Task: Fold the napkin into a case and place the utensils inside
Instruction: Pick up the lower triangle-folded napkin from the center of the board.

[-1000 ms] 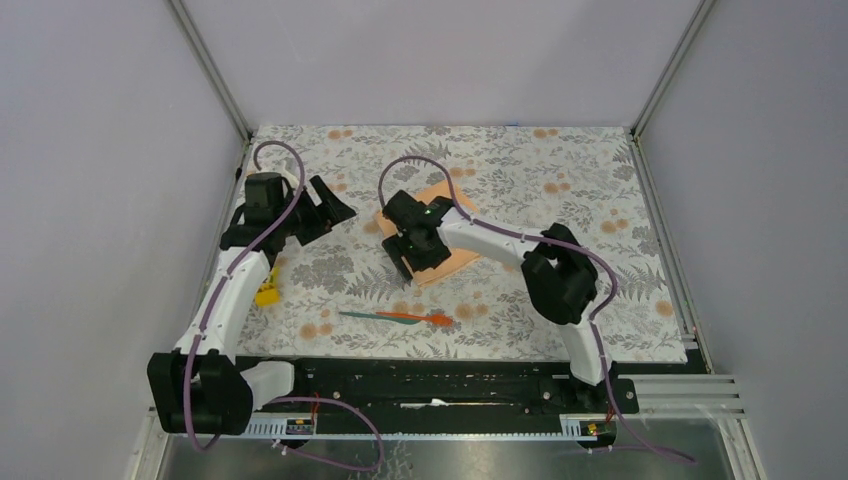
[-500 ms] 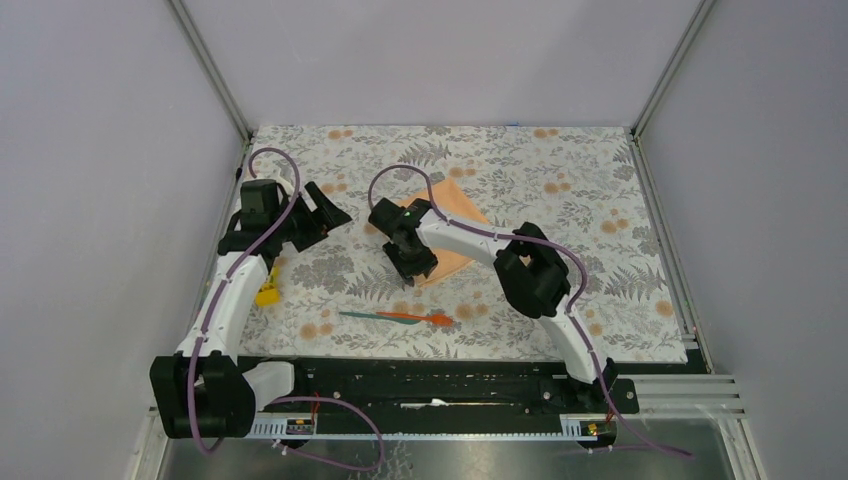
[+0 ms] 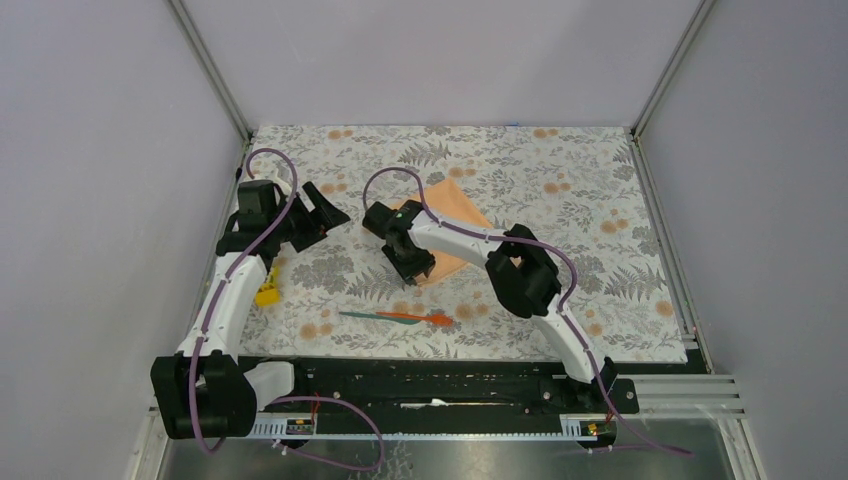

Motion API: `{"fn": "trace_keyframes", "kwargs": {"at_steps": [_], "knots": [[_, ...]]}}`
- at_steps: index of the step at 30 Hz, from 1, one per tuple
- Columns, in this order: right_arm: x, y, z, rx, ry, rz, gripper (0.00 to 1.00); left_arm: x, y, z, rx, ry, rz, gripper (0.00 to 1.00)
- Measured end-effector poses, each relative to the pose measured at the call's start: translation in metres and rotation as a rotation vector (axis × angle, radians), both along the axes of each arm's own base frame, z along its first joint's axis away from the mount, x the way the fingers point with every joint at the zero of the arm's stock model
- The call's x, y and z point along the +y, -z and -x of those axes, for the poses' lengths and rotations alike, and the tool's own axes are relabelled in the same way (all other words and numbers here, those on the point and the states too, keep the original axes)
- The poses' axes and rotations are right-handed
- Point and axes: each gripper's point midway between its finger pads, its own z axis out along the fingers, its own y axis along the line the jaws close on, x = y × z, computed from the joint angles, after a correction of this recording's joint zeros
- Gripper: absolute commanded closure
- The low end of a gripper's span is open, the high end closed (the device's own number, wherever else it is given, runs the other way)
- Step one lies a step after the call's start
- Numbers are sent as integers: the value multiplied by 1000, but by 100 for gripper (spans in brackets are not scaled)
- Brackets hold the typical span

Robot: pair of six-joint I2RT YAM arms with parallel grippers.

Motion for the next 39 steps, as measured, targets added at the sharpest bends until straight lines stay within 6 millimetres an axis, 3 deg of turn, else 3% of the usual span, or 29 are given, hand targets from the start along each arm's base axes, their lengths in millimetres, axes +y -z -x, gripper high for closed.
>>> {"fn": "trace_keyframes", "kwargs": {"at_steps": [5, 11, 23, 30, 39], "knots": [[4, -8, -5, -32, -8, 0, 50, 0, 0, 0, 0, 1, 3, 17], [4, -8, -6, -33, -17, 1, 54, 0, -1, 0, 0, 4, 7, 17], [5, 5, -5, -30, -29, -4, 49, 1, -1, 0, -2, 7, 12, 17], [6, 8, -4, -39, -38, -28, 62, 1, -1, 0, -1, 6, 12, 17], [5, 10, -5, -70, -62, -24, 92, 5, -1, 0, -2, -2, 10, 17]]}}
